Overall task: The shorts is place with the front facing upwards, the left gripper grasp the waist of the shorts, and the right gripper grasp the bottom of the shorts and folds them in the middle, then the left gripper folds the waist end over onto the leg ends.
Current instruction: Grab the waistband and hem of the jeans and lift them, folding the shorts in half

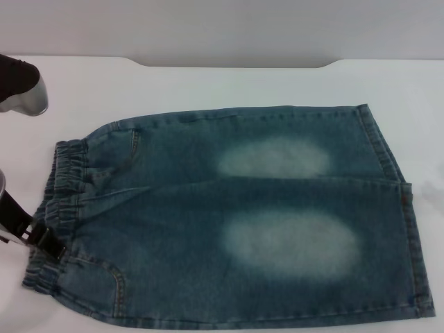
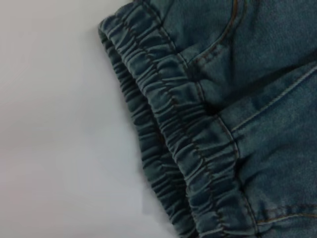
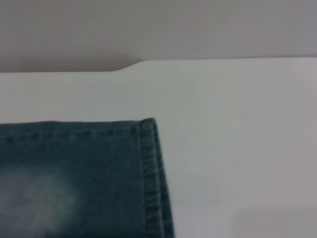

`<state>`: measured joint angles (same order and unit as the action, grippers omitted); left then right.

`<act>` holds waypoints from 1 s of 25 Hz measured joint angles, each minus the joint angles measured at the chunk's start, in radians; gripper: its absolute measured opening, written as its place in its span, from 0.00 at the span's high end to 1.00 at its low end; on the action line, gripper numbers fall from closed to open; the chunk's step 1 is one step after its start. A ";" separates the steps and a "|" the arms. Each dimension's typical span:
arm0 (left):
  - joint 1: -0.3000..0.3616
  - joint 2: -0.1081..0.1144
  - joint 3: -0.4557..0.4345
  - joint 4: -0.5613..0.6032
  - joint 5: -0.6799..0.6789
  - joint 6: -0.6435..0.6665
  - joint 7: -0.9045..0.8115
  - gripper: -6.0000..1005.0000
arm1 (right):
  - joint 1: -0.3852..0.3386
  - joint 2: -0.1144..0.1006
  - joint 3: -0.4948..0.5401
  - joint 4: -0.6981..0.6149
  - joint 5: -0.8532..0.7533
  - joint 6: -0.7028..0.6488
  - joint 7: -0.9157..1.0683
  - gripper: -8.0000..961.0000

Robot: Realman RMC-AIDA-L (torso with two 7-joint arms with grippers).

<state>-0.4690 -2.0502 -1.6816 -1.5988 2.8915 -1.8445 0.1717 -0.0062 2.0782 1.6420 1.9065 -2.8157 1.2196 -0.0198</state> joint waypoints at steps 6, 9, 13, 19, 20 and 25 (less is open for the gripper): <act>0.006 -0.005 0.003 0.004 0.000 0.001 -0.011 0.43 | -0.005 0.000 -0.005 -0.005 -0.029 -0.023 -0.004 0.26; 0.016 -0.003 0.039 0.021 0.000 0.007 -0.046 0.15 | -0.005 -0.001 -0.005 -0.007 -0.031 -0.033 -0.007 0.26; 0.017 -0.006 0.069 0.032 -0.001 0.019 -0.063 0.15 | 0.000 -0.002 -0.001 -0.012 -0.031 -0.038 -0.023 0.26; 0.009 -0.008 0.094 0.073 -0.002 0.040 -0.086 0.15 | -0.002 -0.003 0.002 -0.018 -0.031 -0.039 -0.036 0.26; 0.009 -0.008 0.100 0.073 -0.002 0.043 -0.091 0.15 | -0.003 -0.003 0.002 -0.019 -0.031 -0.039 -0.038 0.26; 0.009 -0.008 0.115 0.076 -0.003 0.052 -0.099 0.16 | -0.008 -0.003 0.003 -0.024 -0.031 -0.039 -0.048 0.26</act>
<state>-0.4602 -2.0586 -1.5666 -1.5232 2.8885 -1.7924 0.0723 -0.0138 2.0754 1.6446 1.8827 -2.8471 1.1810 -0.0677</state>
